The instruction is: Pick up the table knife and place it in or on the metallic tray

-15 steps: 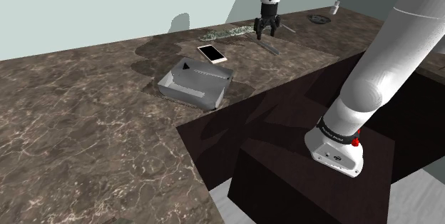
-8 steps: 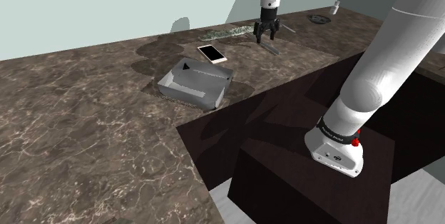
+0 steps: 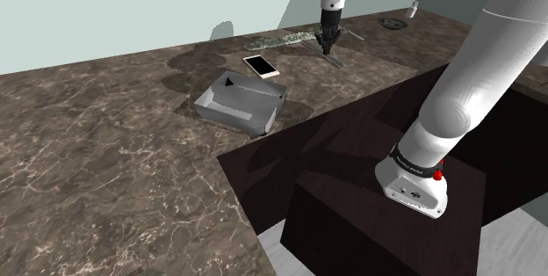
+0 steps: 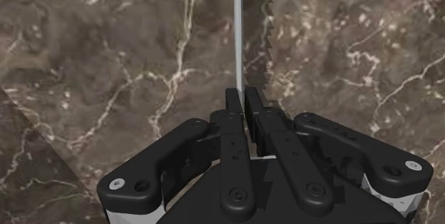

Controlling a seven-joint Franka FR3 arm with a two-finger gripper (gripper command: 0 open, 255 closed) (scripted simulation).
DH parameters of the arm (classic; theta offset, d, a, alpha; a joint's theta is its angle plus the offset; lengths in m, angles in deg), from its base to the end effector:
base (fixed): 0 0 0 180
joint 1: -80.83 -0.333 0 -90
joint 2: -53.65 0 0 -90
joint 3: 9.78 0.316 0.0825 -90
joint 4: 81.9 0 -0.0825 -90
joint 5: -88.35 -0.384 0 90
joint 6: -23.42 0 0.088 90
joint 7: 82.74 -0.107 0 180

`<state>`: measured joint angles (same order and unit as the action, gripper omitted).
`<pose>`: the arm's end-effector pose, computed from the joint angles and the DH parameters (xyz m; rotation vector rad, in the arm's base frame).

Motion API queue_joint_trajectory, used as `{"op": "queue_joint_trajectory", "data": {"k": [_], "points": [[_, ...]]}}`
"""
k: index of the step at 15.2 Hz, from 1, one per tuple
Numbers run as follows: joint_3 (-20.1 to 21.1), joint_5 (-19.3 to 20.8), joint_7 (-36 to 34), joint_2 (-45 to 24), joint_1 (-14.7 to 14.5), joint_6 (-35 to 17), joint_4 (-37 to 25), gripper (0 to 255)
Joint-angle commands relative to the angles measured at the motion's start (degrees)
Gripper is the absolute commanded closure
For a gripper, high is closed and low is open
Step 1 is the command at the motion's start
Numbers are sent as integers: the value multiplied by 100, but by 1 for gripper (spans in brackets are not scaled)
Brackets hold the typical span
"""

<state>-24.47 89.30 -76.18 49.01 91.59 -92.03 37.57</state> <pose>0.4903 -0.2329 0.3767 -3.0847 0.5012 0.2387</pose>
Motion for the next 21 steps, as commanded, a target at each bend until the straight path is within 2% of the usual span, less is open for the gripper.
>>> {"op": "queue_joint_trajectory", "data": {"k": [1, 5, 21], "points": [[-1, 0, 0, -1, 0, 0, 0, 255], [-1, 0, 0, -1, 1, -1, 1, 255], [8, 98, -46, 420, -22, 1180, -772, 255]]}}
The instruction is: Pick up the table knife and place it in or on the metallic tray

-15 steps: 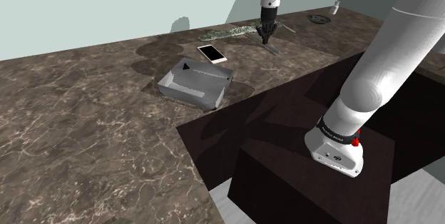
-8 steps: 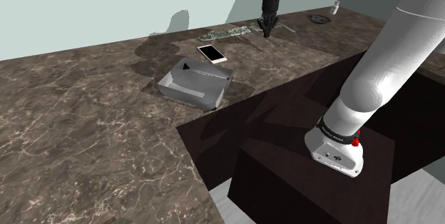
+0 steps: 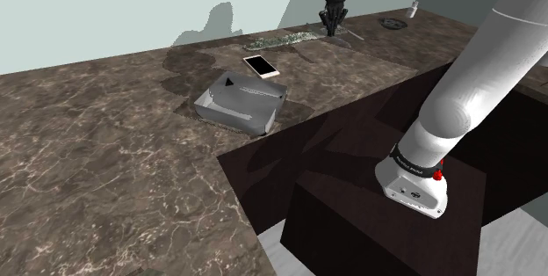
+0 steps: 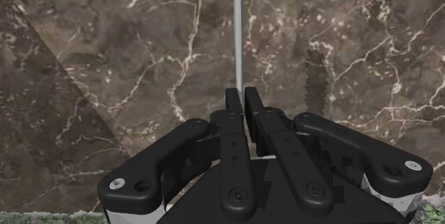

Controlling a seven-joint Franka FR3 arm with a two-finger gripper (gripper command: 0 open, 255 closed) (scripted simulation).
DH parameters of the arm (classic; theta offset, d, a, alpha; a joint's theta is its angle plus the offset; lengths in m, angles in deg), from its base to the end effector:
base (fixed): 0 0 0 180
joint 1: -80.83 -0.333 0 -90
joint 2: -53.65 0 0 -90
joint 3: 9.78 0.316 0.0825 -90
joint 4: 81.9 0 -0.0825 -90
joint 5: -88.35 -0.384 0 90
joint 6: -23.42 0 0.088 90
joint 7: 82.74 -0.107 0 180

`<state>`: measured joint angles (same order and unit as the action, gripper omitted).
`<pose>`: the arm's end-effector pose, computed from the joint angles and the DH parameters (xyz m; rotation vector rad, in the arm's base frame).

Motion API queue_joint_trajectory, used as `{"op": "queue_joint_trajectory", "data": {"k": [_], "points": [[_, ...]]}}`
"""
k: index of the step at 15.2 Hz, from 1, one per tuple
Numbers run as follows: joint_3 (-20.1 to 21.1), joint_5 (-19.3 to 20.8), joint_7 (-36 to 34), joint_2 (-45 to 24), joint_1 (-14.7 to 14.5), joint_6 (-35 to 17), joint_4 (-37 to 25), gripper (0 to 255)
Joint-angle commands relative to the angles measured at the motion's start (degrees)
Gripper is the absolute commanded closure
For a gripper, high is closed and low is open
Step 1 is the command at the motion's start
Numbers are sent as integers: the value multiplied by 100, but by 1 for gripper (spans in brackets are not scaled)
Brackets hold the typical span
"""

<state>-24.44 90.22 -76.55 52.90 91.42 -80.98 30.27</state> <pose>0.4907 -0.2339 0.4558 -3.0848 0.5017 0.2380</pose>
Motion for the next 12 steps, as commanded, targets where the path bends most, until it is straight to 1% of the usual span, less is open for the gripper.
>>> {"op": "queue_joint_trajectory", "data": {"k": [1, 9, 12], "points": [[5, 9, -10, 47, -5, 150, -101, 255], [11, 25, -8, 131, -12, 741, -611, 255], [219, 27, -421, 434, -208, 729, -290, 255]]}}
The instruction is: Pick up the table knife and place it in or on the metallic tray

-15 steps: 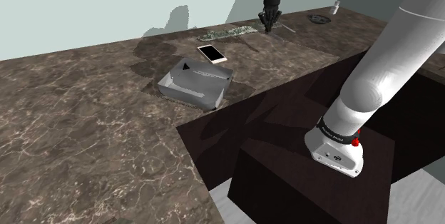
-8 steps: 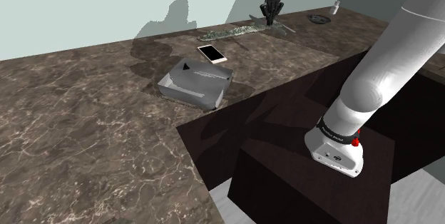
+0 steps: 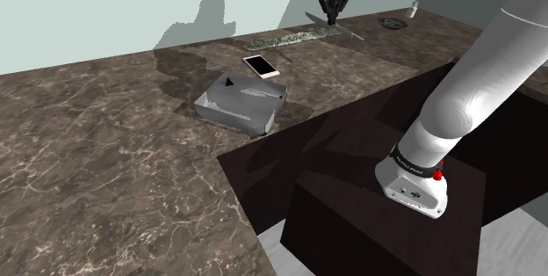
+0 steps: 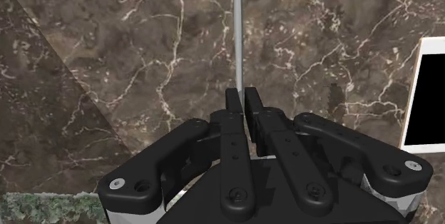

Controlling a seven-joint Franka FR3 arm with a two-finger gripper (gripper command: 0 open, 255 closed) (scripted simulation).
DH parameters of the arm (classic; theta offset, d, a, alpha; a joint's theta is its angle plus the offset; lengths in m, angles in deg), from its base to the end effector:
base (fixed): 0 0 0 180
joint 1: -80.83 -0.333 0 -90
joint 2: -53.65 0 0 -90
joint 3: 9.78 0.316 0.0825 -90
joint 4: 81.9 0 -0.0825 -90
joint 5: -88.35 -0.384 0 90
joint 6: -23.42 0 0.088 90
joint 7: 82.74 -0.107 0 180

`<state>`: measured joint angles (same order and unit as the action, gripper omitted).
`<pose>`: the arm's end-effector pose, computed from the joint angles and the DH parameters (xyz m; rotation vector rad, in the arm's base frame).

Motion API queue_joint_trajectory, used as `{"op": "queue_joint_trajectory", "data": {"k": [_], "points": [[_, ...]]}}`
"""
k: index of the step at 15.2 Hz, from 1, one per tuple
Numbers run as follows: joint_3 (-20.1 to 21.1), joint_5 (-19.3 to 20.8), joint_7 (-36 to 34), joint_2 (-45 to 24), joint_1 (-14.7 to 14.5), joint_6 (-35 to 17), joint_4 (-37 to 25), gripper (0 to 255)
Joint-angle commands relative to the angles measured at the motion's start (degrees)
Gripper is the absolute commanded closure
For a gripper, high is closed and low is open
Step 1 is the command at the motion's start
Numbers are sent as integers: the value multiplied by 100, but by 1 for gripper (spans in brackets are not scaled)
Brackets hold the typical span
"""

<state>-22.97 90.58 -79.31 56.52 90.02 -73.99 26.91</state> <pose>0.4879 -0.2069 0.5071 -3.0847 0.5005 0.2384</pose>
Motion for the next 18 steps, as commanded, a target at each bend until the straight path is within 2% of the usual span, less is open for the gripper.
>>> {"op": "queue_joint_trajectory", "data": {"k": [1, 9, 18], "points": [[146, -16, -282, 162, -131, 30, 139, 255], [770, -187, -1369, 678, -625, 51, 643, 255], [1508, -508, -2582, 816, -1181, 83, 721, 255]]}}
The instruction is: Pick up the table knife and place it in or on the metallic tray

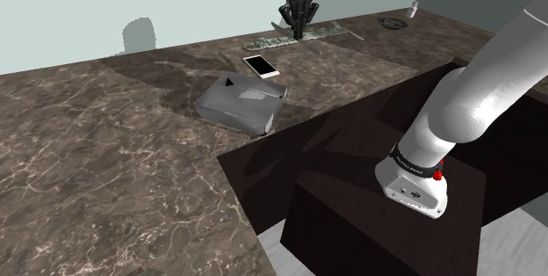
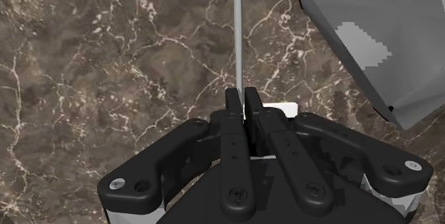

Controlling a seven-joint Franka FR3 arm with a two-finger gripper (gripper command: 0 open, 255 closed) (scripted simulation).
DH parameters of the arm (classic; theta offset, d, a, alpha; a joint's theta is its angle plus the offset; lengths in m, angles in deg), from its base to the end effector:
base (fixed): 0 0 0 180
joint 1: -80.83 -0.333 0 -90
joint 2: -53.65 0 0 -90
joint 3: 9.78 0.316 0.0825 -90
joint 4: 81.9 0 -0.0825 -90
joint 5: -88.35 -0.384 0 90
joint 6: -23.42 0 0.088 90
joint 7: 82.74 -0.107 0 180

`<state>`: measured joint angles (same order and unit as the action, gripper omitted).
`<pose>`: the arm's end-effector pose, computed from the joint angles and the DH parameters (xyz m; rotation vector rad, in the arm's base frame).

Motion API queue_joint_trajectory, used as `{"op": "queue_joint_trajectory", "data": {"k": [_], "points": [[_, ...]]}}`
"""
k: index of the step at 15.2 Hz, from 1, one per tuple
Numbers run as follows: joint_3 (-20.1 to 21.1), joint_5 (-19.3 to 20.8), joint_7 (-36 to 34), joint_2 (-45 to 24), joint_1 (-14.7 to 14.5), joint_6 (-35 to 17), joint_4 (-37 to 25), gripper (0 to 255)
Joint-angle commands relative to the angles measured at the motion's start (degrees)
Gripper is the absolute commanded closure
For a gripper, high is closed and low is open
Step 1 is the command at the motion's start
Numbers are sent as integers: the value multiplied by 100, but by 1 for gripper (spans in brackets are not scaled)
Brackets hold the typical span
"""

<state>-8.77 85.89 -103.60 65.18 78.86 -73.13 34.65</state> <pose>0.4804 0.0296 0.5205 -3.0850 0.4990 0.2390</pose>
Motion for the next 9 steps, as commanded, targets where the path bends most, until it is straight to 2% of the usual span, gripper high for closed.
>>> {"op": "queue_joint_trajectory", "data": {"k": [1, 9], "points": [[172, -75, -288, -64, -126, 0, -77, 255], [819, -305, -1377, -384, -613, 20, -490, 255]]}}
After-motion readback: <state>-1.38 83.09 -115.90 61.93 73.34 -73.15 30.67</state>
